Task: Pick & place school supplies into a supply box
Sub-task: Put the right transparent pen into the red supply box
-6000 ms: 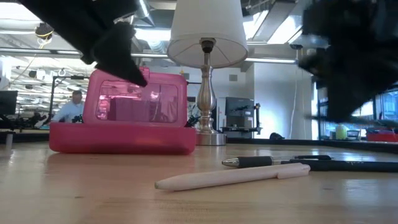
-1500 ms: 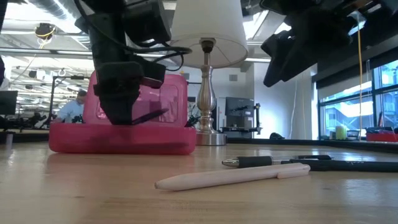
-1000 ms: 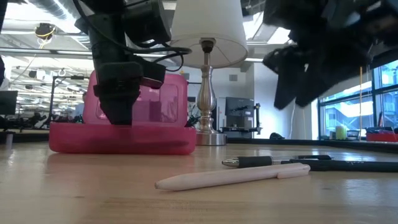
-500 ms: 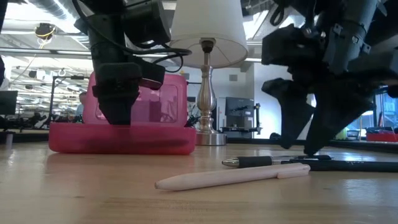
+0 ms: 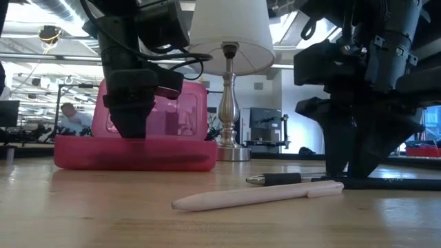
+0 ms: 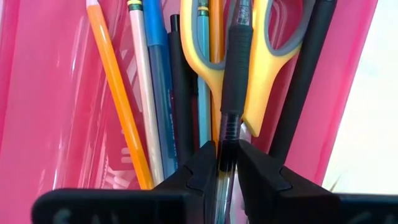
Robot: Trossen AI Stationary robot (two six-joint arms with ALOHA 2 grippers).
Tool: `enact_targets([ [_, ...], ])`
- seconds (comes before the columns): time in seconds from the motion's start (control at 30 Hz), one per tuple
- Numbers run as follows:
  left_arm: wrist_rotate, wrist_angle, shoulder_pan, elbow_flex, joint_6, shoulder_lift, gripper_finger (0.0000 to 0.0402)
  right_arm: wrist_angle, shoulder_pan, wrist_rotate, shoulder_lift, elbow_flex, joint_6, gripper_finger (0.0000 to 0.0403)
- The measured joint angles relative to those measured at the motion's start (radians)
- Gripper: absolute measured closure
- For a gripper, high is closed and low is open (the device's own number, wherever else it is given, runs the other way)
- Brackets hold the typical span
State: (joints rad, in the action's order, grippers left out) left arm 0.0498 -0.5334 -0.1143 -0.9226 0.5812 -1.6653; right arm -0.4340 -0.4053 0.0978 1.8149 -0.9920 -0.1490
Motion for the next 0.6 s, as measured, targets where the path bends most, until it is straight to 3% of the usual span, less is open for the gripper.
enact_targets([
  [0.33, 0.000, 0.009, 0.001, -0.011, -0.048, 0.000, 0.0351, -0.002, 0.000, 0.004, 0.001, 0.001, -0.003, 0.0364],
  [0.6, 0.001, 0.012, -0.017, -0.066, -0.107, 0.000, 0.0352, -0.007, 0.000, 0.003, -0.011, 0.004, -0.006, 0.0361],
])
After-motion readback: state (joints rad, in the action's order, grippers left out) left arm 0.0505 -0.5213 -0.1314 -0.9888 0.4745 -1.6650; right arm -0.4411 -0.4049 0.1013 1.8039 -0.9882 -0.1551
